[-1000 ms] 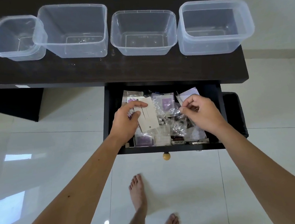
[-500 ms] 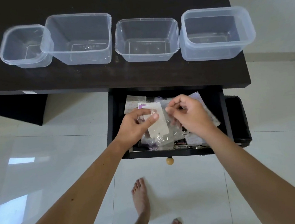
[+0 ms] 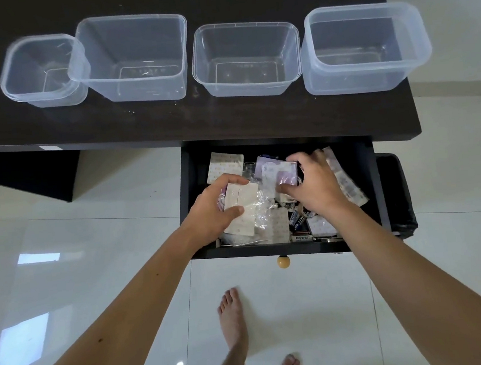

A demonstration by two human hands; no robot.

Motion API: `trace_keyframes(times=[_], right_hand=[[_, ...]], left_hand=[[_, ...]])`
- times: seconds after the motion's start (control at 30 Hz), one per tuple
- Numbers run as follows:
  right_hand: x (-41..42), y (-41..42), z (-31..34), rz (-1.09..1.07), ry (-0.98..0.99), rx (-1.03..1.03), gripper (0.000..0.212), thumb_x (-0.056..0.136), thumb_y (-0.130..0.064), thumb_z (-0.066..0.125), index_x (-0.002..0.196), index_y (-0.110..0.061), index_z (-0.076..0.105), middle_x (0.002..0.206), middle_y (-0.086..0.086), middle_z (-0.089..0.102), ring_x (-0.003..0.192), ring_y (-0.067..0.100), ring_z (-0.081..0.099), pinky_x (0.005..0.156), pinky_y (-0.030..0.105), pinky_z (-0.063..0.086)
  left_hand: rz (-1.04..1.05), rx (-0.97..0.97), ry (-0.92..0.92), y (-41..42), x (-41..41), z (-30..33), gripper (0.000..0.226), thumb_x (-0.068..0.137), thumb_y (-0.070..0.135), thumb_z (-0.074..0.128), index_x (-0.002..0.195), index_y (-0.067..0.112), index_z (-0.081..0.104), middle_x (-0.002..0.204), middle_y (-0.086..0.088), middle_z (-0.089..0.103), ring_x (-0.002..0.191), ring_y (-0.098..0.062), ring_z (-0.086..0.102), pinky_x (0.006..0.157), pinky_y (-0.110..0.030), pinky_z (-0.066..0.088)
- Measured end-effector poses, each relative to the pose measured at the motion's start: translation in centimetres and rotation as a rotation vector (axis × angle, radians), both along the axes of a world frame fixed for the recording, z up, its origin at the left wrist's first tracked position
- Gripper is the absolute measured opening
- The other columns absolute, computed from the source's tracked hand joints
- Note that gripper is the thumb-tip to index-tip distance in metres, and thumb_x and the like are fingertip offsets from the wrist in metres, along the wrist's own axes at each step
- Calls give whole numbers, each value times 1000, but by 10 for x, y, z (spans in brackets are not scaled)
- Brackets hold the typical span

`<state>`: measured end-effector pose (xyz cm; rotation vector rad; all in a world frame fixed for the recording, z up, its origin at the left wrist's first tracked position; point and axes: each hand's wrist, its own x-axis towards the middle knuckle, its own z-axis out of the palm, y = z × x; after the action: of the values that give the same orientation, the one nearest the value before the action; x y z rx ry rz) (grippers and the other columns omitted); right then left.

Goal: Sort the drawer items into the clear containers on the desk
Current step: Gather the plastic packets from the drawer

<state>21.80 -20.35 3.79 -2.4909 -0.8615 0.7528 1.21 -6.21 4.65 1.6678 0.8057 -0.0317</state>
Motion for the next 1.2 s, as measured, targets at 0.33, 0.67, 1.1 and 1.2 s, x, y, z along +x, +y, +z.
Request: trace_keyframes(times=[0.33, 0.67, 1.1, 1.2], right_hand=[[8, -23, 32, -198, 136, 302, 14, 99, -17, 71, 111, -22, 65, 94, -2, 72, 67, 3, 66, 59, 13, 50], [-1, -56, 57, -243, 464, 513, 9, 102, -15, 68, 109, -19, 66, 106, 1, 78, 90, 21, 78, 72, 31, 63], [-12, -49, 35, -57, 387, 339, 28, 84, -27, 89, 107, -29, 73, 89, 3, 71, 75, 21, 69, 68, 29, 61], [14, -59, 42, 7, 278, 266, 34, 79, -26, 93, 107, -29, 74, 91, -7, 74, 75, 7, 67, 70, 14, 53]], left_hand=[[19, 8, -36, 1, -1, -3, 46, 94, 5, 76, 118, 44, 69, 135, 15, 63, 127, -18, 61, 98, -39, 59], [36, 57, -4, -1, 9, 2, 39, 95, 13, 77, 123, 39, 67, 132, 9, 61, 75, -6, 65, 65, -17, 54], [-27, -117, -138, -21, 32, -1, 41, 87, 8, 85, 116, 34, 71, 124, 1, 70, 100, -35, 73, 88, -57, 62], [-37, -69, -116, -13, 29, -5, 43, 87, 7, 84, 113, 40, 72, 127, 4, 70, 101, -39, 70, 90, -60, 60]])
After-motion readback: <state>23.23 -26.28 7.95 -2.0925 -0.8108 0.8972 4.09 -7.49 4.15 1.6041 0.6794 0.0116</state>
